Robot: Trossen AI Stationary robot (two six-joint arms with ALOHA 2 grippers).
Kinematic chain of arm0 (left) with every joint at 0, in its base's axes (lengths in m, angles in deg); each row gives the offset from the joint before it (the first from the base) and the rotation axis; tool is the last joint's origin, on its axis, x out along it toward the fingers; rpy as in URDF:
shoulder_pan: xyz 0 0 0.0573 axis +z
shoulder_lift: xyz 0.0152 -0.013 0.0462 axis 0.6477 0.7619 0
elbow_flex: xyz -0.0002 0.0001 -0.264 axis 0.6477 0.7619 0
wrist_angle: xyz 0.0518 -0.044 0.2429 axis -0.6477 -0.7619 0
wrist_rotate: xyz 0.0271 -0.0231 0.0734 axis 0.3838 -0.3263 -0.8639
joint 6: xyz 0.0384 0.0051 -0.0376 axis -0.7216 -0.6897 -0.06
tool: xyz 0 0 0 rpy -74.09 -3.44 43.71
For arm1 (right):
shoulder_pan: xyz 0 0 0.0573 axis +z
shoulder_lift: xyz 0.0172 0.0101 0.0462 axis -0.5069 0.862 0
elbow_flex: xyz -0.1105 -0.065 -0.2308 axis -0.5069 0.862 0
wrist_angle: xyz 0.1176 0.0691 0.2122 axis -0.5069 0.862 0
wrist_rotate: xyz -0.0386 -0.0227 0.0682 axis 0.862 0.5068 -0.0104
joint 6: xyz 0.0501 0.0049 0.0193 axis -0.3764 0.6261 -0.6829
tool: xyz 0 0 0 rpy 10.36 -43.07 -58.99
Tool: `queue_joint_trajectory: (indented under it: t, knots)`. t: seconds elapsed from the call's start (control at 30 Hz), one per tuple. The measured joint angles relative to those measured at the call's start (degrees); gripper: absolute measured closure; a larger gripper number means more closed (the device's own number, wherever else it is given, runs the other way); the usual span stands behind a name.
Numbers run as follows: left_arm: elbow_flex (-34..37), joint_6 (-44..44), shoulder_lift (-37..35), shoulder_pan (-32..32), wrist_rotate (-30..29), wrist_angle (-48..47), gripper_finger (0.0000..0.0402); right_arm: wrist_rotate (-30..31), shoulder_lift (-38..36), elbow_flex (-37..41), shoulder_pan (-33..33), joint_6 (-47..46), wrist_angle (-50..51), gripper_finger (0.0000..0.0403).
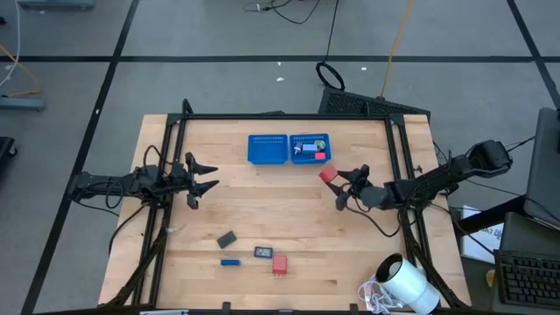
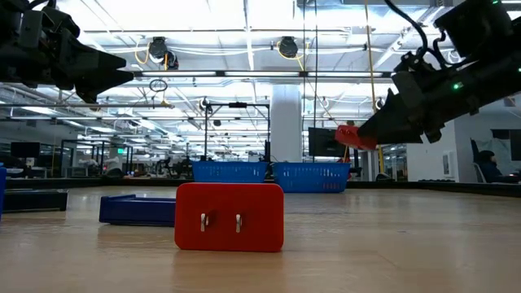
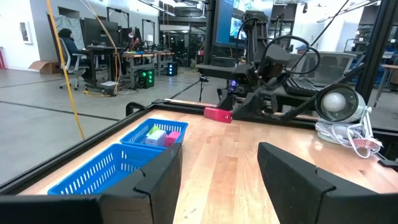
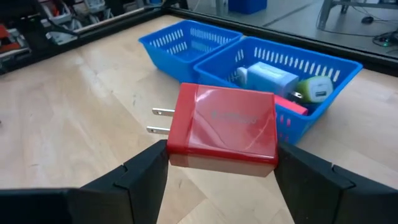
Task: Pick & Place Office items
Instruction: Put the top red charger adapter into the right blue bin
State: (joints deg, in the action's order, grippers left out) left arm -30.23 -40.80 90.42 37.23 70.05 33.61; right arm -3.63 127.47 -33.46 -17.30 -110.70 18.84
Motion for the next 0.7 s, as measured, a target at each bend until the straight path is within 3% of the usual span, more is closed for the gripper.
queue_joint_trajectory:
  t: [0.7]
  knots:
    - [0.0, 0.0, 0.0, 0.0, 0.0, 0.0, 0.0188, -0.07, 0.59, -3.3, -4.68, 3.14, -0.5, 0.0149]
